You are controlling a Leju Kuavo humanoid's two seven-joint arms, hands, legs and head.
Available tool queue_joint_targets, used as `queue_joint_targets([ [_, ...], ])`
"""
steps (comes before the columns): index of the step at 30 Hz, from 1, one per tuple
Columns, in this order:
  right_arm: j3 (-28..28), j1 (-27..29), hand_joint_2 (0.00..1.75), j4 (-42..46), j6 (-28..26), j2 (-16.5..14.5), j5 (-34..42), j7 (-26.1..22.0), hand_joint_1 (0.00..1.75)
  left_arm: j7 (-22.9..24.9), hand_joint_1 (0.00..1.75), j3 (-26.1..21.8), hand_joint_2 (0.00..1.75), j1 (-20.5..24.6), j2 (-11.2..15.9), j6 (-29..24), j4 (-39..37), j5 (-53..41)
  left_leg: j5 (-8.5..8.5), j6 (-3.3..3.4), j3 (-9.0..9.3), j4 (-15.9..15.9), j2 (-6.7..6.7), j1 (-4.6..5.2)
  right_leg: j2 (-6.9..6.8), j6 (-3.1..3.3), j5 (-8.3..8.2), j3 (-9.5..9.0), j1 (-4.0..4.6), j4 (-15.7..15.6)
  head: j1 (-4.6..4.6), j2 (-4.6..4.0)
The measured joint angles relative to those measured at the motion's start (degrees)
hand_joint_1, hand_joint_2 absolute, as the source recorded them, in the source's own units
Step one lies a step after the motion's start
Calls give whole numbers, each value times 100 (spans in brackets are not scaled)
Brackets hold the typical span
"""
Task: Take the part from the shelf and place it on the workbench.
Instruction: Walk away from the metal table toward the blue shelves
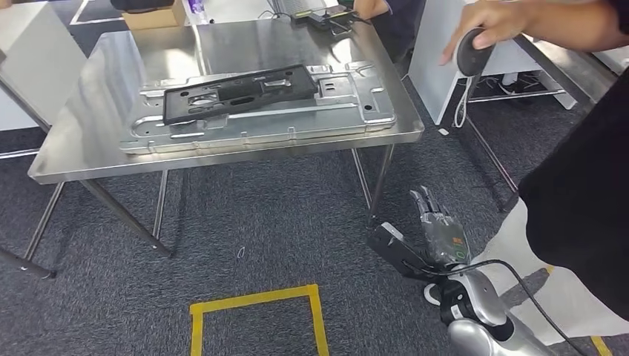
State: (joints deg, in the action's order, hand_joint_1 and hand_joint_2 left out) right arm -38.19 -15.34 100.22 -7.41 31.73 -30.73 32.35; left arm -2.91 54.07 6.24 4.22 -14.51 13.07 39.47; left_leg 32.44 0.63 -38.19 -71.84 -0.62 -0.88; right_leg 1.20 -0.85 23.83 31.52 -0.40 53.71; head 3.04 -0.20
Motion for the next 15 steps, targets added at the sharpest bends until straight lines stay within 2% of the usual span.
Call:
queue_joint_targets([
  [1,61,120,0,-41,-96,1,68,-31,0,11,0,0,0,-2,0,-8,0,-1,-101,9,54,92,12,1,70,0,-5,2,0,2,0,0],
  [2,127,230,0,-88,-206,1,141,-72,0,22,0,0,0,-2,0,-19,0,-1,-281,25,205,395,45,1,142,-6,-9,1,-2,5,1,1],
  [4,282,413,0,-216,-438,-1,285,-185,0,25,0,0,0,4,0,-41,0,-1,-638,68,590,1207,243,-5,277,-32,-16,14,7,20,1,1],
  [5,368,500,0,-303,-557,-3,371,-249,0,24,0,0,0,12,0,-56,0,-1,-723,88,721,1496,333,-6,339,-55,-23,35,14,34,1,1],
  [6,451,598,0,-396,-676,-4,471,-311,0,21,0,0,0,18,-1,-73,0,0,-747,103,785,1651,390,-2,396,-83,-32,61,16,46,-4,0],
  [8,601,815,0,-596,-892,-6,693,-441,0,16,0,0,0,28,-6,-100,0,1,-737,141,797,1715,329,6,499,-147,-57,109,5,56,-10,1],
  [9,665,929,0,-706,-990,-9,809,-522,0,14,0,0,0,30,-12,-109,0,1,-754,171,797,1732,278,6,477,-176,-34,139,-3,91,-14,1],
  [10,723,1026,0,-833,-1086,-14,942,-629,0,14,0,0,0,35,-17,-115,0,1,-773,205,797,1750,222,3,385,-205,52,202,-3,215,-19,1],
  [11,775,1105,0,-976,-1196,-23,1094,-765,0,14,0,0,0,37,-21,-122,0,1,-791,239,797,1766,160,3,266,-233,201,313,-5,453,-26,1],
  [12,820,1166,0,-1142,-1317,-45,1261,-927,0,14,0,0,0,36,-22,-127,0,1,-798,259,795,1770,100,15,120,-255,398,468,-11,799,-33,1],
  [13,856,1215,0,-1318,-1440,-74,1433,-1106,0,13,0,0,0,31,-22,-131,0,1,-799,271,792,1769,38,27,30,-278,590,641,-18,1196,-39,1],
  [14,884,1263,0,-1519,-1548,-116,1618,-1299,0,13,0,0,0,26,-22,-131,0,1,-798,277,792,1769,-28,37,-8,-294,715,784,-30,1528,-39,1],
  [15,904,1311,0,-1740,-1619,-168,1814,-1488,0,13,0,0,0,24,-23,-130,0,0,-796,277,792,1768,-92,43,-29,-306,745,850,-41,1700,-39,1],
])
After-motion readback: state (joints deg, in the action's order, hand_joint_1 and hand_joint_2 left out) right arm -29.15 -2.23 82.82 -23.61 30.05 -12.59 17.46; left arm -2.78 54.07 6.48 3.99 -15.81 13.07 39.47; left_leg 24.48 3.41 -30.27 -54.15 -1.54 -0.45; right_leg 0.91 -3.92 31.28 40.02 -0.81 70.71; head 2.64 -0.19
